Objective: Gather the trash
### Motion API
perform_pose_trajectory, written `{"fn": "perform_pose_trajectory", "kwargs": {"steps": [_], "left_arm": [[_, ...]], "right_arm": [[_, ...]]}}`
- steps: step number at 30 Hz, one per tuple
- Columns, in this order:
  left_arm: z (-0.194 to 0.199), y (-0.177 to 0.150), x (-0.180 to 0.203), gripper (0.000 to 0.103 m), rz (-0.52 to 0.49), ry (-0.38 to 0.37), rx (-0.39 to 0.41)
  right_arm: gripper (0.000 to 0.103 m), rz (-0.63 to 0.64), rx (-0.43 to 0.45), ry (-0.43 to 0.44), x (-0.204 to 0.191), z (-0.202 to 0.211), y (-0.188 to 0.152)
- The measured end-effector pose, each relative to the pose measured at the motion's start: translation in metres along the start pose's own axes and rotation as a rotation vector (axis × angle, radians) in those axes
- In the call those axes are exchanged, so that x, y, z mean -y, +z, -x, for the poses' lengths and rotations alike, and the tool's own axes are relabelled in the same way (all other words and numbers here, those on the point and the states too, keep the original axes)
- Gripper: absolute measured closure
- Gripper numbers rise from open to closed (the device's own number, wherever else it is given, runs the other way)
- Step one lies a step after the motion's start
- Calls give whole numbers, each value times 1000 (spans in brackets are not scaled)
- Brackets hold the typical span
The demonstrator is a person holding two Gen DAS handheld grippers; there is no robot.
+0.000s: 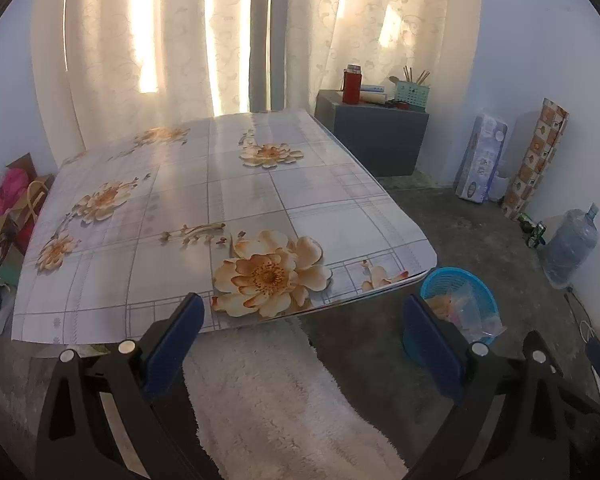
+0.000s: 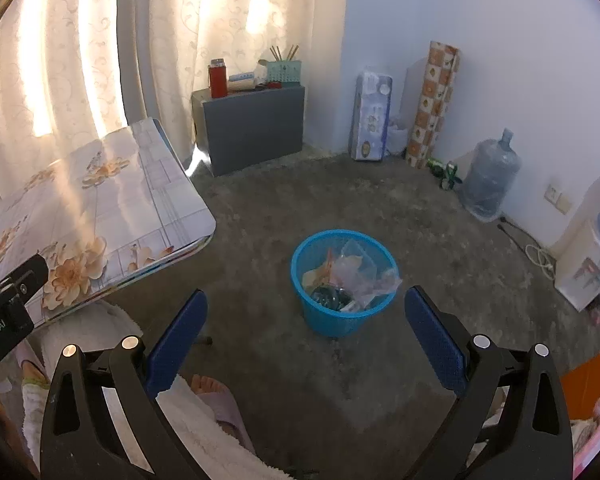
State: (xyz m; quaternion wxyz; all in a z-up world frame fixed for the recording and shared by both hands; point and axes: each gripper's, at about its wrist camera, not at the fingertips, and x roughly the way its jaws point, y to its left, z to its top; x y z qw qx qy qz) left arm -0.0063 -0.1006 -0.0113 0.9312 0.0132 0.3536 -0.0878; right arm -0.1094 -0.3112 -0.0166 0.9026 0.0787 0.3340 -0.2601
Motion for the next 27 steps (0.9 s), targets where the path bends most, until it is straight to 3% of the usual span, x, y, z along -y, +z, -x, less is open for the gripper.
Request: {"fn": "perform_pose_trajectory", "kwargs": {"steps": [13,27], "left_arm": [[-4,-7,10,6,-50,-53,-54],[-3,-11,9,6,-52,-42,-50]], "right_arm": [[8,-42,-59,-21,15,-5,-4],[8,-63,-69,-28,19,-3,-6]]}}
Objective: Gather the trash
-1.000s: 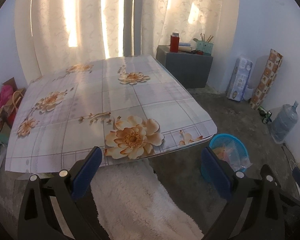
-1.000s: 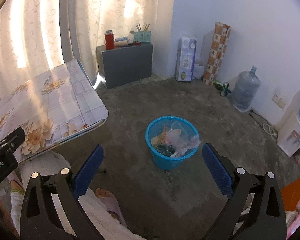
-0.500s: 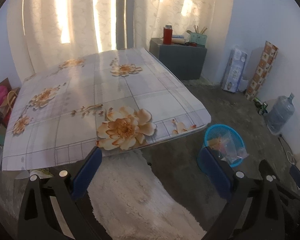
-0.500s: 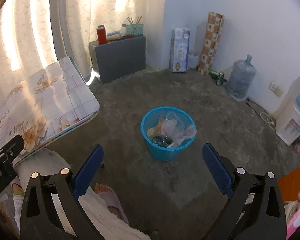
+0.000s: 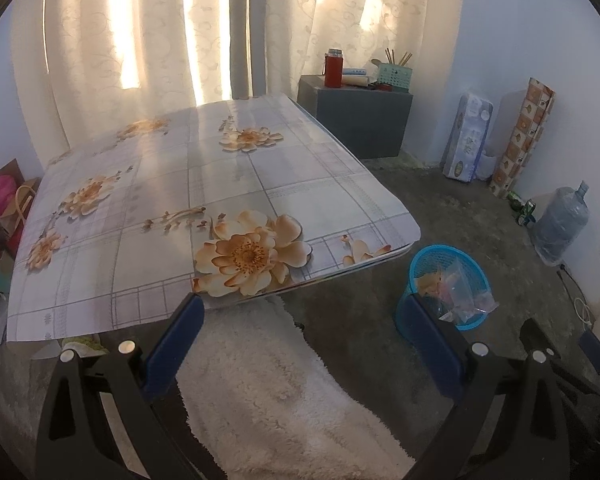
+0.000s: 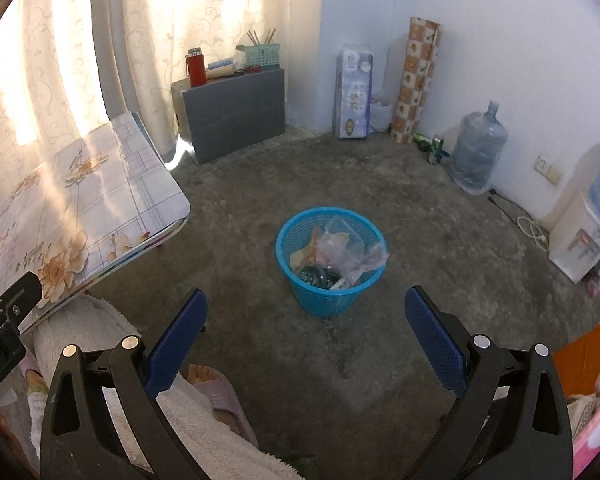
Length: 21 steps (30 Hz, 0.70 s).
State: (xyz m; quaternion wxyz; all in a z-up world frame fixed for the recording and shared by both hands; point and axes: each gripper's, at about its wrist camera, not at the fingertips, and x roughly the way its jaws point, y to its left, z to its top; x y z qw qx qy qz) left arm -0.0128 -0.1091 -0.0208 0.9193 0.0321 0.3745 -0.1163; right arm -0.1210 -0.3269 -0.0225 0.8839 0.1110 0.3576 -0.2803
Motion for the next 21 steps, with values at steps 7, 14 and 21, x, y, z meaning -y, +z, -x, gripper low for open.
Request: {"fn": "perform_pose_trajectory", "kwargs": {"steps": [7,14,21], "left_arm": [[3,-1,-8,6,20,16,5],[5,-1,-12,6,43,35,7],[6,-1,-12,6,46,40,8]], "right_arm": [[8,4,1,0,-2,1,0],[8,3,1,-2,-3,2,-1],[8,3,2,-6,-2,3,-1]]}}
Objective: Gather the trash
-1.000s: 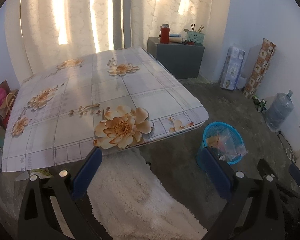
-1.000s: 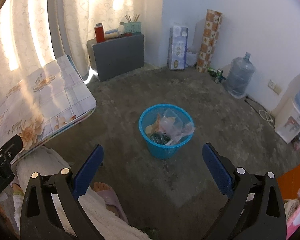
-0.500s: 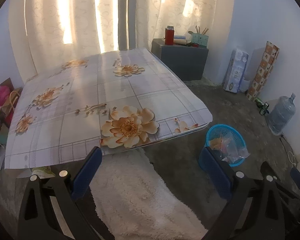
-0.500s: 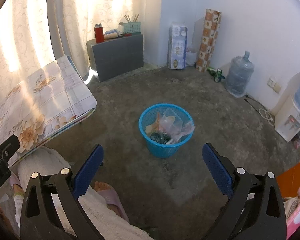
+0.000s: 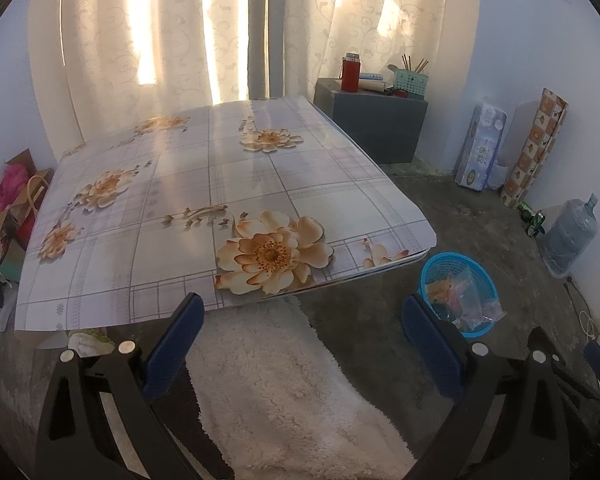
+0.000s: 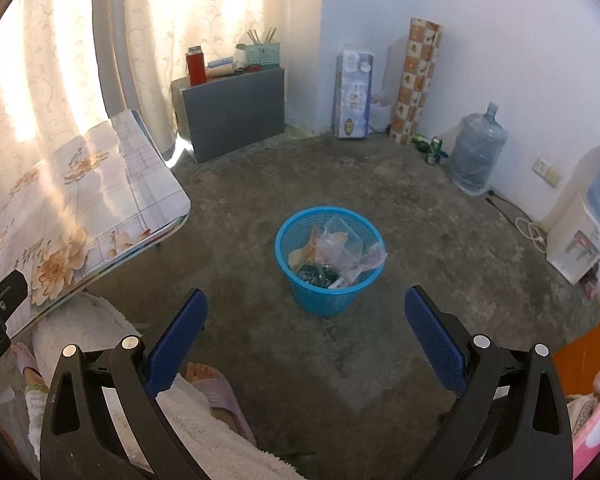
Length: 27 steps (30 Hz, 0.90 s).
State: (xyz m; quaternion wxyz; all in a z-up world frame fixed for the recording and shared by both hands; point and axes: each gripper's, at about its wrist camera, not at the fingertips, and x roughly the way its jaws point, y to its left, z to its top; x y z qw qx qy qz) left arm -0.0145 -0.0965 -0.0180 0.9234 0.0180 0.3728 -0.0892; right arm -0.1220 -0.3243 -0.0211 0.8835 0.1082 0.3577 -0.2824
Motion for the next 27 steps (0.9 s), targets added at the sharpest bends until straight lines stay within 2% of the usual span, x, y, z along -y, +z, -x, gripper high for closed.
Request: {"fn": "perform_pose_trajectory", "kwargs": {"steps": [27], "left_arm": [[-1,0,-4,6,6,6,-8]], "right_arm": [[8,7,-7,6,5,-2,3]]}}
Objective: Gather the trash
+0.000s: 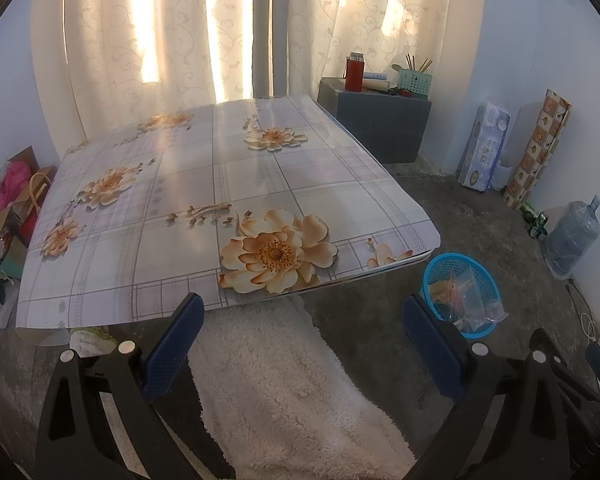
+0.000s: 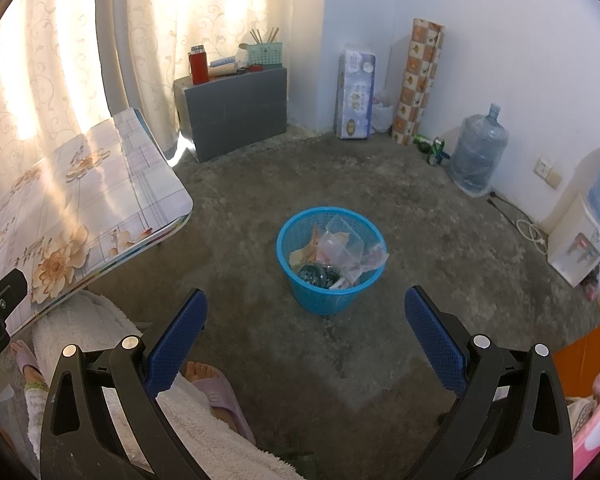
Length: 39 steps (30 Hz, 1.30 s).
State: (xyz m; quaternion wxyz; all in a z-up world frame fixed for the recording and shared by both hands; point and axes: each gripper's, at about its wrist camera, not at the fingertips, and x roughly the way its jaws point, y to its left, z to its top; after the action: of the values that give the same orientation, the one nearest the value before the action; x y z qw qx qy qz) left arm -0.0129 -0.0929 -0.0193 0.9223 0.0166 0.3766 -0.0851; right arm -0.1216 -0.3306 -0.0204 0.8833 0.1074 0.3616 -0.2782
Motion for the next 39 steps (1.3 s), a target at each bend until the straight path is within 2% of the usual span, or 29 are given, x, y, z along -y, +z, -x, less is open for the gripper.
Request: {"fn": "perform_pose_trajectory", "kwargs": {"steps": [39], "left_arm": [[1,0,2,6,0,1,-2]], "right_arm": [[8,3,-1,-1,-1,0,0]]}}
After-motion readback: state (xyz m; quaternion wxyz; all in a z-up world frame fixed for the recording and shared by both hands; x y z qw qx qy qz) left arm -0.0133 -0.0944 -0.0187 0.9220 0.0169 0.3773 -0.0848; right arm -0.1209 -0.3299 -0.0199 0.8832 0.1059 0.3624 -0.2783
